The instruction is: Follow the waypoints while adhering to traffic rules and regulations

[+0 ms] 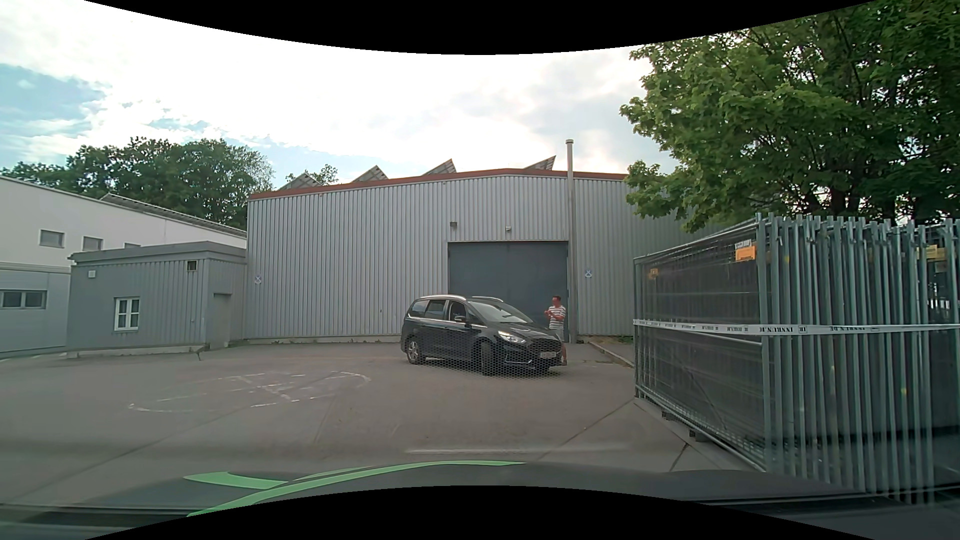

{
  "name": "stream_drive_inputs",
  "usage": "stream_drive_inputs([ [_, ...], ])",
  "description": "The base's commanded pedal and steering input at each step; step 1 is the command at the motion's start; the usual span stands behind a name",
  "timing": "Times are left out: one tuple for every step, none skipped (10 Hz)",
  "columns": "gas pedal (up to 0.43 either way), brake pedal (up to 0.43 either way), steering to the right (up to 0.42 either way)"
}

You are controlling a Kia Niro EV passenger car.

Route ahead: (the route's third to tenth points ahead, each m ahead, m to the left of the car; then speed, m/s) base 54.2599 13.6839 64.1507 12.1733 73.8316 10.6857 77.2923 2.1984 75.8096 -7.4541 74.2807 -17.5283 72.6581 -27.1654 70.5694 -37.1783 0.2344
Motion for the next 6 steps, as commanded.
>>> stream_drive_inputs([
  [0.059, 0.000, -0.090],
  [0.067, 0.000, -0.116],
  [0.079, 0.000, -0.138],
  [0.079, 0.000, -0.174],
  [0.087, 0.000, -0.213],
  [0.087, 0.000, -0.257],
])
